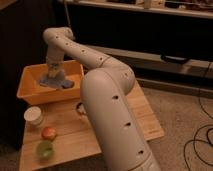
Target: Wipe tray with towel
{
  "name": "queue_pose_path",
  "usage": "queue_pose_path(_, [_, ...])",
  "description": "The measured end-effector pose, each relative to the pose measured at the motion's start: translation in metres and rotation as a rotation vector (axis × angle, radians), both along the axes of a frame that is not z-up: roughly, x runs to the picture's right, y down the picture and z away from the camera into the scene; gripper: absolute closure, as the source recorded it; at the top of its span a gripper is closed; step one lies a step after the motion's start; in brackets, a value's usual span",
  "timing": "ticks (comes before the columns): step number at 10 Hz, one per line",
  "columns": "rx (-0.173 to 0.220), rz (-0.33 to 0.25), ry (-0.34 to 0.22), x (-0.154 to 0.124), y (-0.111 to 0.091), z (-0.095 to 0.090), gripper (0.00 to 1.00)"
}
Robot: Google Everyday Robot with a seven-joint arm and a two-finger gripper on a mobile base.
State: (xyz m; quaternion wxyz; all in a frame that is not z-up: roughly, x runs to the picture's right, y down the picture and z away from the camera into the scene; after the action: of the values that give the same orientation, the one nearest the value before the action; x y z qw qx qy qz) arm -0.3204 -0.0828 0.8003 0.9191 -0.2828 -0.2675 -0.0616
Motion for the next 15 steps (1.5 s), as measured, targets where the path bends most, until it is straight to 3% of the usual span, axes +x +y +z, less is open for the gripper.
queue_pose_path(3, [-0.030, -0.041, -0.087, -0.010, 0.032, -0.033, 1.00])
queue_pose_path(5, [-0.043, -0.049, -0.075, 0.006, 0.046, -0.042, 1.00])
queue_pose_path(7, [-0.049, -0.032, -0.028, 0.036, 0.048, -0.043, 1.00])
queue_pose_path(9, [-0.043, -0.012, 0.019, 0.065, 0.035, -0.033, 1.00])
queue_pose_path(13, [-0.002, 0.042, 0.153, 0.121, -0.020, 0.000, 1.00])
queue_pose_path(15, [0.015, 0.053, 0.206, 0.130, -0.041, 0.013, 1.00])
